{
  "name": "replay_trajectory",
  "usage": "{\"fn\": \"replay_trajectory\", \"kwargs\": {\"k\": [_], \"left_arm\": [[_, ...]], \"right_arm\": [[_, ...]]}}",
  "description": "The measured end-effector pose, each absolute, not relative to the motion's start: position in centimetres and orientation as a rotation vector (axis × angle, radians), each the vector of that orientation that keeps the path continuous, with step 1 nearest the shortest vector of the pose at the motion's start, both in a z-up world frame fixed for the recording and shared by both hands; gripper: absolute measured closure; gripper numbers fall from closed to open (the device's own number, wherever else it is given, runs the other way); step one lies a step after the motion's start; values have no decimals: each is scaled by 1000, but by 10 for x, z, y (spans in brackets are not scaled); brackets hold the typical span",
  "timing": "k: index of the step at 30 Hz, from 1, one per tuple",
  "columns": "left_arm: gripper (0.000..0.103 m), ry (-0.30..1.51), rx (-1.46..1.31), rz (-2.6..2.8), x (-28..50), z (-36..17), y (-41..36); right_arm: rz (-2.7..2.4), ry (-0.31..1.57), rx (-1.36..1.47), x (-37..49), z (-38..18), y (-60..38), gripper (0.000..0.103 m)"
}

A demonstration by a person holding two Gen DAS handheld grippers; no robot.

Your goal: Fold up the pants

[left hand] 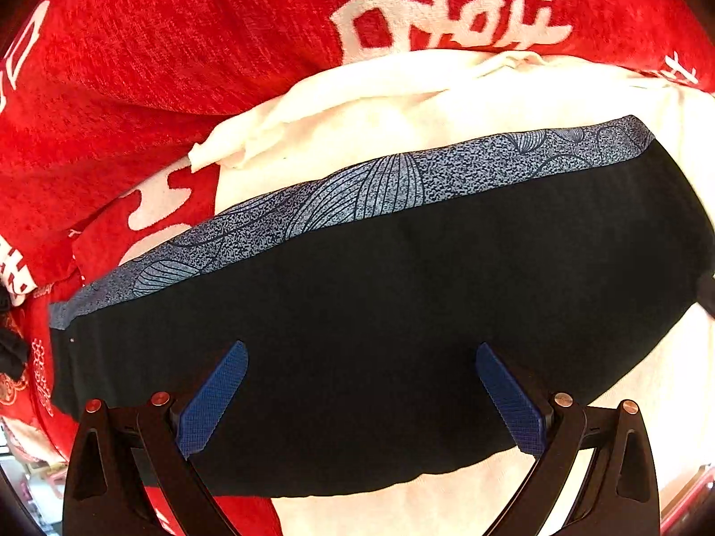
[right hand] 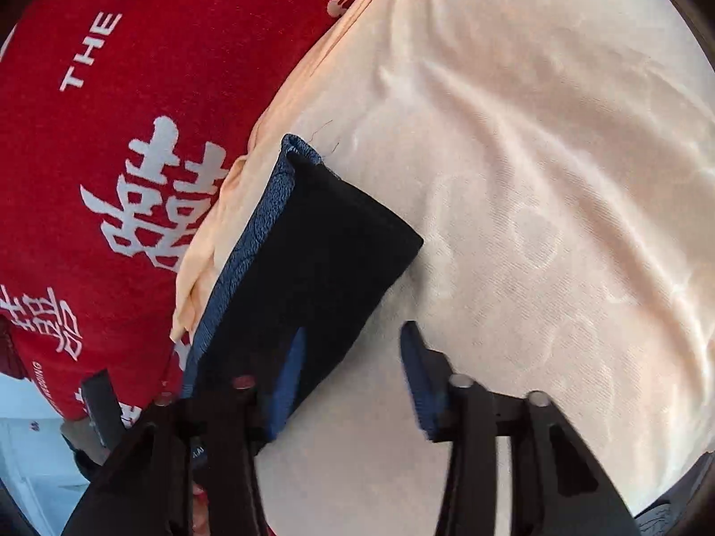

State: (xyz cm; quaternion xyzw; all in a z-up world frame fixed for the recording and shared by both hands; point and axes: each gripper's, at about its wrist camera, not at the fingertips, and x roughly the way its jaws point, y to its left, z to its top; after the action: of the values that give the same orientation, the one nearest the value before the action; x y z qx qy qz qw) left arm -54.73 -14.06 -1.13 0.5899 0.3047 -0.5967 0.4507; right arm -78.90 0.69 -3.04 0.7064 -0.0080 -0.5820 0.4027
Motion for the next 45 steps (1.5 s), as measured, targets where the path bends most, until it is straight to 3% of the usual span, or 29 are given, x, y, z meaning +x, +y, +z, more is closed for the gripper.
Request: {"fn": "replay_trajectory", "kwargs": {"k": [1,6,9,10,13,14,22,30,35,38,45], "left_arm": [[0,758,1462,-1466,-547,-14,-142],[0,787,1434,-1482,-544,-29,-144],[0,766,1437,-1496,-543,-29,-143],[0,759,1439,-1499,-543,-28,-143],[0,758,1440,-1504,-543,-31,-144],[0,762,1437,-1506,-542,-31,-144],[0,744,1427,-1511,-548,-27,-131],[0,786,1416,-1524,-542,-28,-128],[0,801,1405,-1527,-539,-28,-128],[0,795,1408,-1529,-540,-28,-128],[0,788,1415,-1541,-537,-28,-127]], "right_arm": [[-1473,-23,1792,-791,-32,3,94],[-1473,20,1674,-787,-14,-13,95],[-1477,94,1731,-790,-31,-11,94],[-1463,76,1775,-793,-39,-5,93],[-1429,-61,1859,-802,-50,14,70],[-1429,-74,1861,-803,-50,20,68],[-1381,-64,1740,-792,-28,17,68],[-1343,186,1651,-775,-47,-50,69],[-1407,-23,1689,-804,-44,-23,67],[-1339,-115,1725,-806,-46,-3,57],[-1265,-327,1852,-796,-78,25,55]]}}
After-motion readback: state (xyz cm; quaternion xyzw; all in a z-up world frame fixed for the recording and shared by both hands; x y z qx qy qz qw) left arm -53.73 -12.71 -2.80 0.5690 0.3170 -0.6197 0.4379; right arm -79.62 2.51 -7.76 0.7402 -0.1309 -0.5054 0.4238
